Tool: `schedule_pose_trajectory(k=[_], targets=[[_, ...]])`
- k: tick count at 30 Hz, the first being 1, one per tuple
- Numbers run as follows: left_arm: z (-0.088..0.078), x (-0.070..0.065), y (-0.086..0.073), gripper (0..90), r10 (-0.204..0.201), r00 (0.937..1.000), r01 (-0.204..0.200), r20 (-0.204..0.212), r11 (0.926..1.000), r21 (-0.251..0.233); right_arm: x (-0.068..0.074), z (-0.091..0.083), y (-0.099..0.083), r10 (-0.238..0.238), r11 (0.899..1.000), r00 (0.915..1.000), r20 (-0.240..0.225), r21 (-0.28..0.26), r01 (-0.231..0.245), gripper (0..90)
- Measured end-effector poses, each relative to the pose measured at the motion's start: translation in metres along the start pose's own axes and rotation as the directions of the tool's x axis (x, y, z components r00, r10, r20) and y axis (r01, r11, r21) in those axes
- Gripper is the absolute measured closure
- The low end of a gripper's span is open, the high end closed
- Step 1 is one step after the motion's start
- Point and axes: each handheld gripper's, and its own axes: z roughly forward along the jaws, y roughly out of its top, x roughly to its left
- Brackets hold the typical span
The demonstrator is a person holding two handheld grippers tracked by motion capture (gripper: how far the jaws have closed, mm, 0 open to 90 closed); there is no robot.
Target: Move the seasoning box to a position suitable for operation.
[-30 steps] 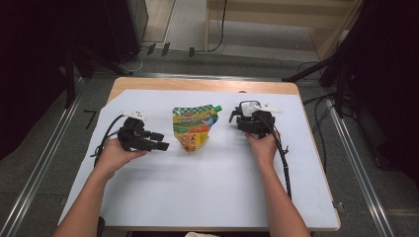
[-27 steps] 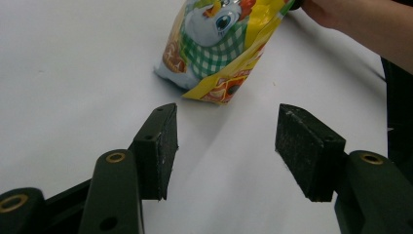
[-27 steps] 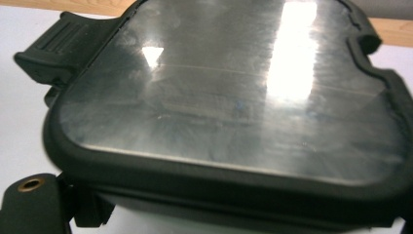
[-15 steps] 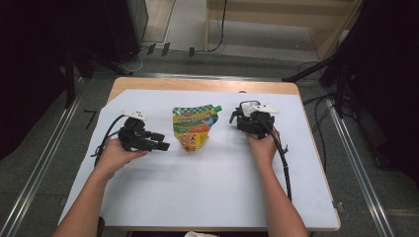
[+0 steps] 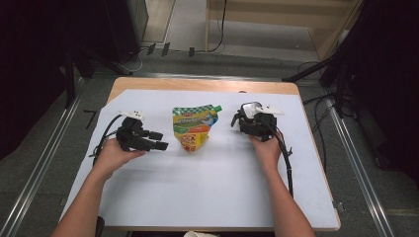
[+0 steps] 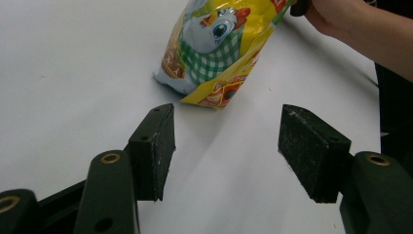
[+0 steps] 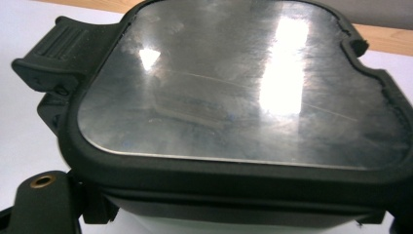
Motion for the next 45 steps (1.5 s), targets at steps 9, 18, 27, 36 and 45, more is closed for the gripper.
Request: schedule_pose_trajectory(k=[9,18,27,36,45], targets=[[0.002,-0.004,-0.001,38.8,0.012,0.9999,-0.012,0.002,0.9999,0.000,0.001,-0.019,-0.008,-0.010,1.000,0.9986,-0.053,0.009,0.011,15.3],[0.006,-0.009,-0.009,40.6,0.003,0.9996,-0.004,0.028,0.9995,0.033,0.005,-0.033,-0.020,-0.025,0.999,0.9957,-0.090,0.025,0.027,15.4],[0.000,-0.023,-0.010,49.4,0.000,0.9992,-0.001,0.041,0.9997,0.025,0.017,-0.052,-0.018,-0.025,0.999,0.9854,-0.169,0.019,0.029,15.4],[0.009,-0.033,-0.003,51.7,0.015,0.9974,-0.019,0.070,0.9987,0.048,0.037,-0.072,-0.033,-0.068,0.997,0.9759,-0.207,0.025,0.075,15.5],[0.026,-0.046,0.003,51.5,0.053,0.9950,-0.059,0.085,0.9959,0.069,0.047,-0.087,-0.041,-0.083,0.996,0.9706,-0.226,0.013,0.089,15.5]])
